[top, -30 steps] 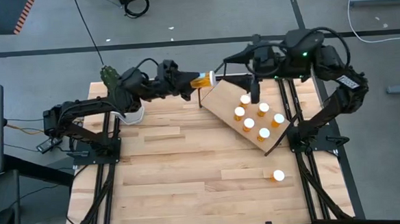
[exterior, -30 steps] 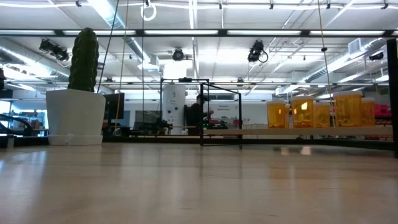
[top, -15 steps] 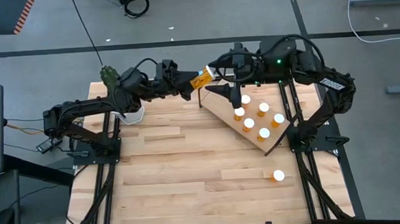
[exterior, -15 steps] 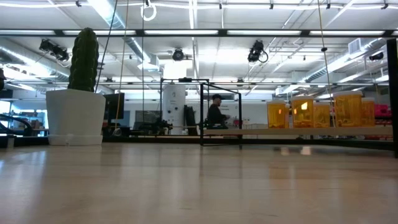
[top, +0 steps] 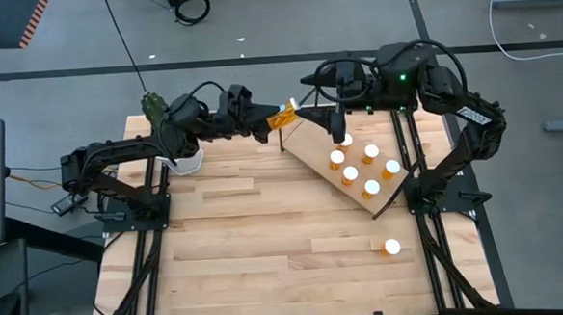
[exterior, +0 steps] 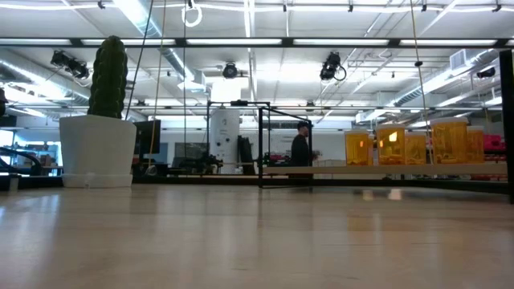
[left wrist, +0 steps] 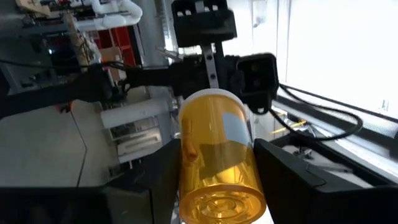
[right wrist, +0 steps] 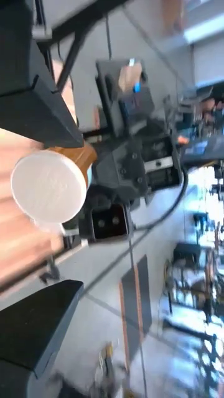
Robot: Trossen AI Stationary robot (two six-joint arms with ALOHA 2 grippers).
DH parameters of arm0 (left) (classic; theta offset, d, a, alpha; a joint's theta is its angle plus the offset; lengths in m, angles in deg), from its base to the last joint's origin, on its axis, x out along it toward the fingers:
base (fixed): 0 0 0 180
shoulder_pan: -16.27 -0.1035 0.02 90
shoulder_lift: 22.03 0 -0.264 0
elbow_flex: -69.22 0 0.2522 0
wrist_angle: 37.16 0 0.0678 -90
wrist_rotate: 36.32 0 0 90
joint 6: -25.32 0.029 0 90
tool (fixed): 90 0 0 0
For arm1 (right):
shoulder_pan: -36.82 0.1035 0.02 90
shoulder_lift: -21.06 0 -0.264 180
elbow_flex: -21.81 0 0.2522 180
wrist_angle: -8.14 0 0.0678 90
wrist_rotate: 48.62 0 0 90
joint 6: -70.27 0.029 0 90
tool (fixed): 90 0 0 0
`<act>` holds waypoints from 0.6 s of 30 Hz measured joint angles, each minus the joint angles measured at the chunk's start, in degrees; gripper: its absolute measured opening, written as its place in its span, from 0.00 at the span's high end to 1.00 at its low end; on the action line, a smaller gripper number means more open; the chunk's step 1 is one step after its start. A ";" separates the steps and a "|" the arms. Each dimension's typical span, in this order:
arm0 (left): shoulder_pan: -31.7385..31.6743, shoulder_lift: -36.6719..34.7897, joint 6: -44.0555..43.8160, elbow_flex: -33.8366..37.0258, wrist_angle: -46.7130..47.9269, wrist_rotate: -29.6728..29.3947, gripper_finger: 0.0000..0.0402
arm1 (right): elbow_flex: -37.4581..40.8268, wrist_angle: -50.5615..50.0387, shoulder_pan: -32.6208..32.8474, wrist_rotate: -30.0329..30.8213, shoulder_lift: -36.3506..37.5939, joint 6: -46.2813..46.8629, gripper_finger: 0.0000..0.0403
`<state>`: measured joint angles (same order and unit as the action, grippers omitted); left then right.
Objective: Pick and place medicine bottles onto shelf by color
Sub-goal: Put the orange pill bottle to the left on the shelf
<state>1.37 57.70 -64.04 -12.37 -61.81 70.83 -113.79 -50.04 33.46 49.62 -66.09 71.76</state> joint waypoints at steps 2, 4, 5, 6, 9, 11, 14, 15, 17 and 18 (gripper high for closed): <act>-0.27 0.00 0.81 0.00 -0.04 1.91 0.50 | 0.00 0.00 0.25 -1.83 -0.02 1.69 0.07; -0.53 0.02 1.53 0.00 -0.35 4.22 0.51 | 0.00 0.00 0.67 -3.49 -0.02 2.99 0.07; -0.69 0.00 1.53 0.00 -0.67 5.07 0.52 | 0.00 0.01 0.80 -4.02 -0.02 3.09 0.07; -0.75 0.00 1.52 0.00 -0.81 5.55 0.52 | 0.00 0.00 1.02 -4.29 -0.02 3.08 0.07; -0.75 0.02 1.55 0.00 -1.01 6.38 0.52 | 0.00 0.00 1.47 -4.32 -0.02 3.06 0.07; -0.74 0.02 1.59 0.00 -1.41 7.23 0.52 | 0.00 0.00 1.91 -4.25 -0.04 3.05 0.07; -0.71 0.02 1.66 -0.02 -1.44 8.03 0.51 | -0.01 -0.03 2.10 -4.32 -0.65 3.05 0.07; -0.71 0.04 1.71 -0.02 -1.39 8.08 0.51 | 0.26 0.05 2.10 -4.49 -1.04 3.15 0.07; -0.73 0.02 2.13 -0.02 -1.49 8.10 0.51 | 0.46 -0.02 2.15 -5.28 -1.63 3.35 0.07; -0.73 0.04 2.14 -0.02 -1.68 8.09 0.52 | 0.48 -0.42 2.12 -5.56 -2.16 3.39 0.07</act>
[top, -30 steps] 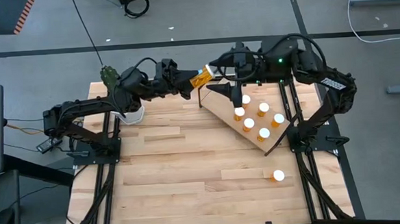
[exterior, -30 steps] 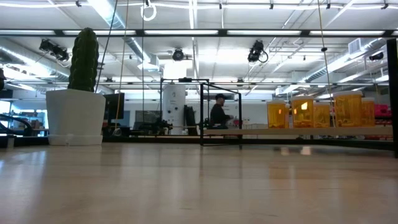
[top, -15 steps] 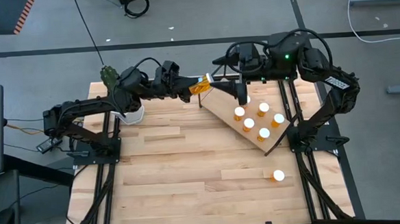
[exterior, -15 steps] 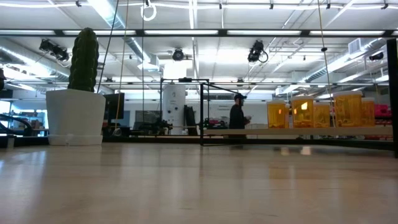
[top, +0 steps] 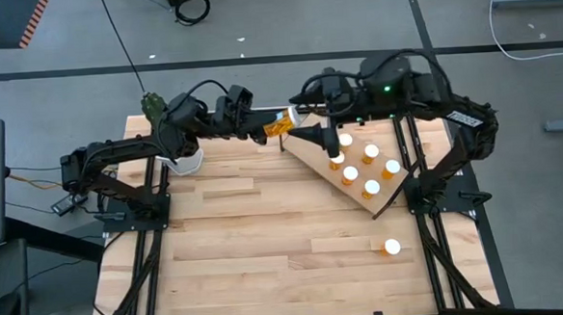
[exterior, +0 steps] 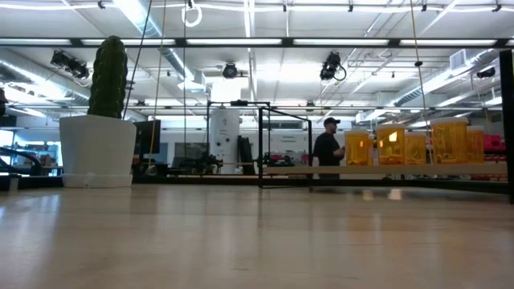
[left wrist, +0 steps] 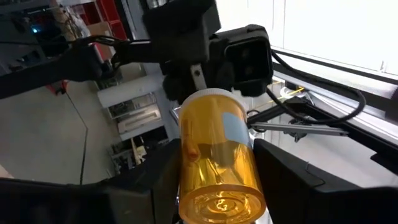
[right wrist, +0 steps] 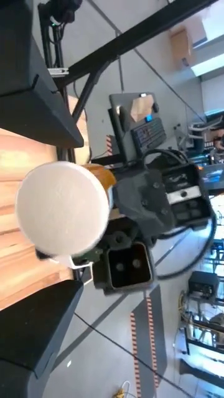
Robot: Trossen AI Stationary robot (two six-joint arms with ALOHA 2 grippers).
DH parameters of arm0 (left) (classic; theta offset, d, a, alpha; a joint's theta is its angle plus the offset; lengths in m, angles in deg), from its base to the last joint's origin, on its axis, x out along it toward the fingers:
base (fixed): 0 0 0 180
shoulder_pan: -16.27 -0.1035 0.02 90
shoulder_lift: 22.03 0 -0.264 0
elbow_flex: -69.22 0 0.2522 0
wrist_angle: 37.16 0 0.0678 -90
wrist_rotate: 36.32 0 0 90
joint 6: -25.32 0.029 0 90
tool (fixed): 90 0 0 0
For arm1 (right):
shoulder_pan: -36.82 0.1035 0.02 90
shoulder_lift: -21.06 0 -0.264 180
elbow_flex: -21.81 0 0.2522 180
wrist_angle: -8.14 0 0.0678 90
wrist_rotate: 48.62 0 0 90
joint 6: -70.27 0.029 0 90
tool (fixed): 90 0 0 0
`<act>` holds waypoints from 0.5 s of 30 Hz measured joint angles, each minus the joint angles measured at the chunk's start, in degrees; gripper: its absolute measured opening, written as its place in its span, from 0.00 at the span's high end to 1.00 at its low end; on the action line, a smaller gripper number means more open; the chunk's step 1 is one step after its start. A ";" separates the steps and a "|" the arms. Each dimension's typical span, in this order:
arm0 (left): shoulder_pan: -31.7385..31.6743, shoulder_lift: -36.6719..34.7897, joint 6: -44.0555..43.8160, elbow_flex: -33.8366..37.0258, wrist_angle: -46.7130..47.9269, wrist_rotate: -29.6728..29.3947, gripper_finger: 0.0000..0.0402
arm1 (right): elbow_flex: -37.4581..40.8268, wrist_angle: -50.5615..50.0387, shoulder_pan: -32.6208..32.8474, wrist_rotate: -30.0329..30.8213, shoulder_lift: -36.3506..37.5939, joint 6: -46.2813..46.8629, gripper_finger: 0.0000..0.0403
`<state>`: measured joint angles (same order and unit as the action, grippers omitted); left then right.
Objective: Pick and place medicine bottles onto shelf by color
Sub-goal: Put the orange pill bottle to the left on the shelf
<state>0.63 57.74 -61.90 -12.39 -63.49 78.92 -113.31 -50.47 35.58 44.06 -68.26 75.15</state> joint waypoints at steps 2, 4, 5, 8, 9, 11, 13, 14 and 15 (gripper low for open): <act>0.00 -0.01 0.02 0.00 -0.38 -0.01 0.52 | 0.03 0.34 0.03 -0.23 -0.53 0.08 0.07; 0.00 0.00 0.02 0.00 -0.54 -0.01 0.52 | 0.07 0.36 0.04 -0.26 -0.72 0.16 0.07; 0.00 0.00 0.02 0.00 -0.54 0.02 0.52 | 0.06 0.67 0.04 -0.25 -0.72 0.19 0.07; 0.11 0.00 0.02 0.00 -0.68 0.10 0.51 | 0.04 0.48 0.02 -0.23 -0.70 0.13 0.07; 0.11 0.00 0.00 0.00 -0.70 0.10 0.50 | 0.04 0.36 0.02 -0.22 -0.70 0.12 0.07; 0.11 0.00 -0.02 0.00 -0.69 0.10 0.51 | 0.04 0.45 0.04 -0.22 -0.70 0.37 0.07; 0.11 0.00 -0.19 0.00 -0.71 0.10 0.51 | 0.04 0.44 0.04 -0.33 -0.70 1.07 0.08; 0.11 0.00 -0.28 0.00 -0.71 0.10 0.52 | 0.04 0.42 0.04 -0.63 -0.70 1.40 0.08; 0.11 0.00 -0.48 0.00 -0.69 0.10 0.52 | 0.04 0.42 0.02 -1.04 -0.70 1.69 0.09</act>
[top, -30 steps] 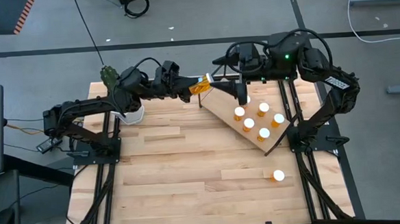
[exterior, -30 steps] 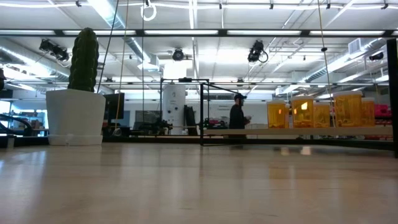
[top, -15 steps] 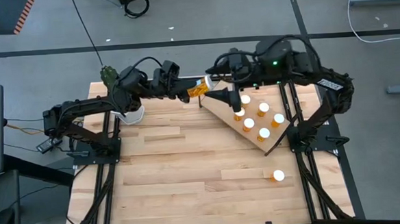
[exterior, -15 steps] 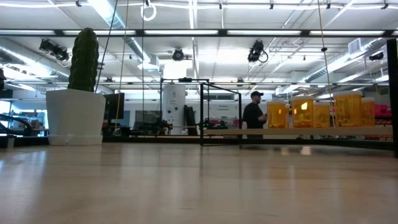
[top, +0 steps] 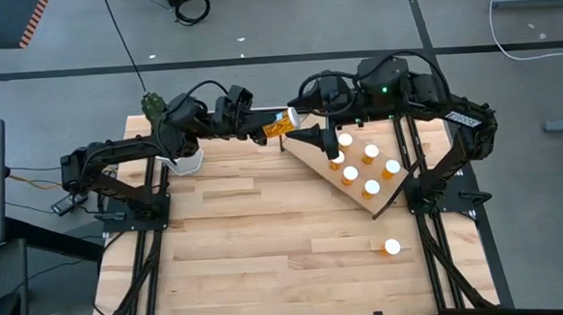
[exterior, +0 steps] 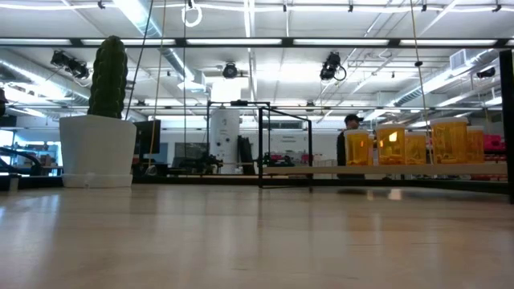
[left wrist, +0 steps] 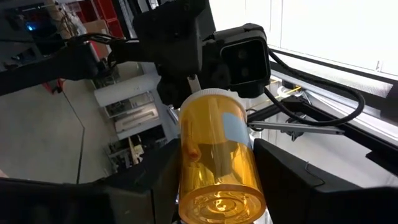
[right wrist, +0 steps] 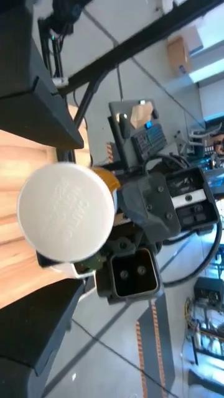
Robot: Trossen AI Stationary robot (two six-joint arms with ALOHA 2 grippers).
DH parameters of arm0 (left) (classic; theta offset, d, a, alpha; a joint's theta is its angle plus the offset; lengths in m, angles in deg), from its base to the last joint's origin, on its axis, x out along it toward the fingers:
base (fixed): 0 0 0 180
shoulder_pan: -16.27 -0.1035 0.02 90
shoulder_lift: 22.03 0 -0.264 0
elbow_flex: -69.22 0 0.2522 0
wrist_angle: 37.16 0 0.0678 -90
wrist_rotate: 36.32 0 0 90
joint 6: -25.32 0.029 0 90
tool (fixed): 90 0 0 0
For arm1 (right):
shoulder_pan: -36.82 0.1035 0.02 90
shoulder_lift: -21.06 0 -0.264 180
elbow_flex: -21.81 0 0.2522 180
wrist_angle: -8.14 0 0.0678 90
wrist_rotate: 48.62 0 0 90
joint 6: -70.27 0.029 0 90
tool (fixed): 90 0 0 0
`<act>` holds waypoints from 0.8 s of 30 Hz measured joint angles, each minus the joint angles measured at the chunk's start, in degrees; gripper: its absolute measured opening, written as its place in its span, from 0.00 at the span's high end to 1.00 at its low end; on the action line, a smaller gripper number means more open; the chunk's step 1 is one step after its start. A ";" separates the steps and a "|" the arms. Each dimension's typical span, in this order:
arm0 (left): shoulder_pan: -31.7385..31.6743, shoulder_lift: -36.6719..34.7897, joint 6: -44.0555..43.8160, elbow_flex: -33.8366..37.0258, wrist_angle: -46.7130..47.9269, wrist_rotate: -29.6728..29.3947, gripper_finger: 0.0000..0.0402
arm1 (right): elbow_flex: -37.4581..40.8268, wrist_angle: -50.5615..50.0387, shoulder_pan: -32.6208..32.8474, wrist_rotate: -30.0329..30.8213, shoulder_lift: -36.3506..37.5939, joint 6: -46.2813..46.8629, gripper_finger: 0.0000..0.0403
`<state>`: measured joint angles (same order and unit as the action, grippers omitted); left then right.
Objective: Pick and place medicine bottles onto shelf by color
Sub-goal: Put the orange pill bottle to the left on the shelf
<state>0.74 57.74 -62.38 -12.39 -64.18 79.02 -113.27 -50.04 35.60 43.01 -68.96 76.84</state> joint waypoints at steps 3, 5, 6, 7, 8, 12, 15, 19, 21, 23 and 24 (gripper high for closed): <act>0.00 0.00 -0.17 0.00 -0.02 0.02 0.51 | 0.00 0.02 0.02 -1.59 0.00 1.19 0.11; 0.00 0.00 -0.17 0.00 0.00 0.02 0.50 | 0.00 0.02 0.02 -1.73 0.00 1.36 0.13; 0.00 0.00 -0.17 0.00 -0.01 0.02 0.50 | 0.00 0.02 0.02 -1.73 0.00 1.36 0.15; 0.00 0.00 -0.17 0.00 -0.02 0.02 0.50 | 0.00 0.02 0.02 -1.73 0.00 1.39 0.16; 0.00 0.00 -0.17 0.00 -0.02 0.02 0.50 | 0.00 0.02 0.01 -1.73 0.00 1.39 0.18; 0.00 0.00 -0.17 0.00 0.00 0.02 0.51 | 0.00 0.04 0.02 -1.73 0.00 1.40 0.25; 0.00 0.00 -0.17 0.00 0.02 0.02 0.51 | 0.00 0.02 0.02 -1.73 0.00 1.40 0.32; 0.00 0.00 -0.11 0.00 -0.02 0.15 0.49 | -0.01 0.02 0.02 -1.73 0.13 1.38 0.39; 0.00 0.00 0.14 0.00 0.00 0.17 0.49 | -0.02 0.00 0.02 -1.73 0.13 1.38 0.42; 0.00 0.00 0.26 0.00 0.00 0.17 0.49 | -0.02 0.02 0.00 -1.71 0.13 1.38 0.44; 0.00 0.00 0.28 0.00 -0.02 0.17 0.49 | -0.02 0.02 0.00 -1.71 0.13 1.38 0.45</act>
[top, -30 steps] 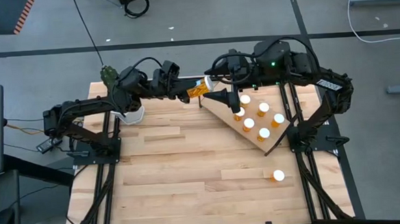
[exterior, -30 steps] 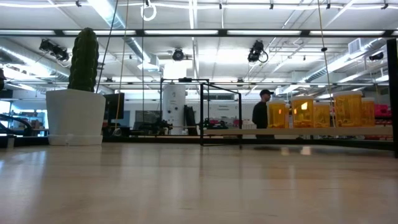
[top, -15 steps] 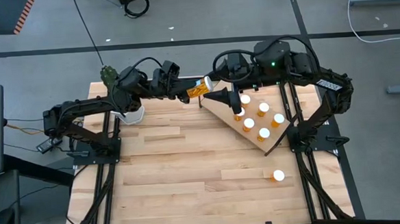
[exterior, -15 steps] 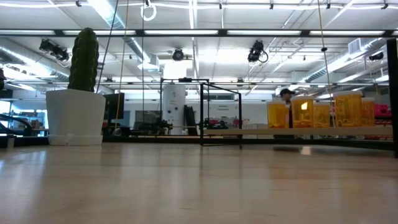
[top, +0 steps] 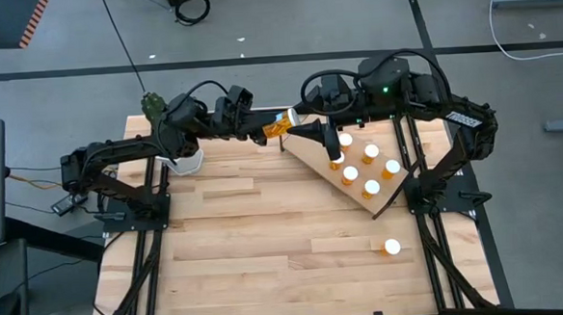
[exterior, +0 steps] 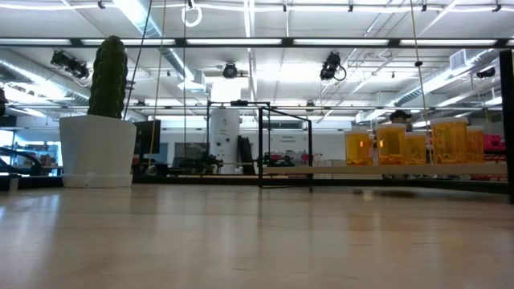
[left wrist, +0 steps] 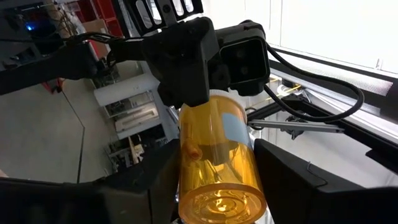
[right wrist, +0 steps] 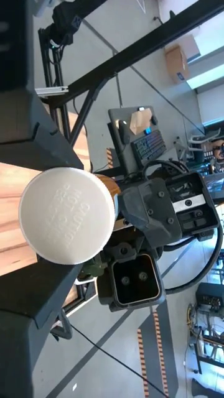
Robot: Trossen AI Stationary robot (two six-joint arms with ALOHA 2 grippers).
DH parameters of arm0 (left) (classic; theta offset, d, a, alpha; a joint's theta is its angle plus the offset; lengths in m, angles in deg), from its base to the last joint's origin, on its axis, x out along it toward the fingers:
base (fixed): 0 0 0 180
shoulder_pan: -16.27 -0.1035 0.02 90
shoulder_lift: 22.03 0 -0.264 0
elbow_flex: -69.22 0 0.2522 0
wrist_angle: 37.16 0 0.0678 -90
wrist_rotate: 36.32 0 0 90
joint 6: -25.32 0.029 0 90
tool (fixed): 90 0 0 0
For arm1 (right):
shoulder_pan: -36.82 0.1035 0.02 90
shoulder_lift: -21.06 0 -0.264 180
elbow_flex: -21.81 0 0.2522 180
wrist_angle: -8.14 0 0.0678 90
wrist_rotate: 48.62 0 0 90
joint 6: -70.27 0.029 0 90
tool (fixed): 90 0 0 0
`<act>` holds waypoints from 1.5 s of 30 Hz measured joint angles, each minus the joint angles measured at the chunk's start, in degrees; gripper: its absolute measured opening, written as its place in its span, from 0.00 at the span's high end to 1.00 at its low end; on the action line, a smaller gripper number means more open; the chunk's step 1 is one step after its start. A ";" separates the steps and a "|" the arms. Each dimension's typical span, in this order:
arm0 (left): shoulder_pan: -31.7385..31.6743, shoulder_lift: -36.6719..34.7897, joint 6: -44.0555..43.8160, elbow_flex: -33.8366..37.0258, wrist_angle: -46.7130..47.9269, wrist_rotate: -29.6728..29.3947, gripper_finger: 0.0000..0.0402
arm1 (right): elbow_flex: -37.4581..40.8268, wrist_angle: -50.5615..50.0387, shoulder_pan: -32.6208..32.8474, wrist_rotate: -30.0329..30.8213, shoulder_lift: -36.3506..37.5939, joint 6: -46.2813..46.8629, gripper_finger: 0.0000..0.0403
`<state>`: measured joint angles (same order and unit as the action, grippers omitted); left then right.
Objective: Pick and place medicine bottles onto shelf by color
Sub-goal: Put the orange pill bottle to the left on the shelf
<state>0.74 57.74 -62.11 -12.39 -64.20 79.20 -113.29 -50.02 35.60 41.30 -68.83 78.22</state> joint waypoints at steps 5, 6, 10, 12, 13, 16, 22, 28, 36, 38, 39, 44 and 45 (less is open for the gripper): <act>-0.04 0.00 1.06 0.00 0.09 -0.04 0.49 | 0.00 -0.02 0.00 -0.01 0.02 -0.09 0.43; -0.04 0.00 2.16 -0.02 0.24 -0.07 0.48 | 0.00 -0.09 0.00 -0.01 0.02 -0.12 0.43; -0.07 0.00 8.02 -0.07 0.32 -0.23 0.44 | 0.00 -0.13 0.02 -0.05 0.09 0.56 0.43; -0.07 0.00 10.65 -0.07 0.36 -0.24 0.42 | 0.00 -0.17 0.02 -0.09 0.22 1.28 0.44; -0.17 0.00 11.95 -0.07 0.41 -0.28 0.42 | 0.00 -0.17 0.02 -0.14 0.26 1.45 0.44; -0.83 0.00 14.27 -0.07 0.50 -0.17 0.40 | 0.00 -0.22 0.00 -0.11 0.47 1.70 0.44; -3.96 -0.02 16.67 -0.07 0.88 1.70 0.36 | 0.00 -0.03 -0.01 -0.03 0.84 2.53 0.44; -9.59 0.00 18.80 -0.07 0.97 9.87 0.34 | -0.13 -1.96 -0.48 0.51 2.22 2.68 0.44; -15.82 0.00 19.04 -0.07 1.75 18.06 0.37 | -0.13 -12.86 -4.01 6.44 3.56 7.07 0.44; -17.04 0.00 19.04 -0.07 1.75 20.30 0.38 | -0.13 -16.99 -5.78 7.51 3.56 9.70 0.44; -17.42 0.00 19.04 -0.07 1.75 21.06 0.38 | -0.12 -19.77 -7.01 7.73 3.56 10.86 0.44; -17.41 -0.79 20.49 0.00 1.73 24.59 0.41 | -0.11 -32.89 -14.31 7.97 2.21 13.60 0.44; -16.94 -1.10 20.95 0.00 1.64 24.63 0.41 | -0.11 -34.64 -15.90 7.98 1.62 13.58 0.44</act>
<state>-16.19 56.64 -41.15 -12.39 -62.56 103.83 -113.40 -84.66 19.71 49.28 -67.20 91.80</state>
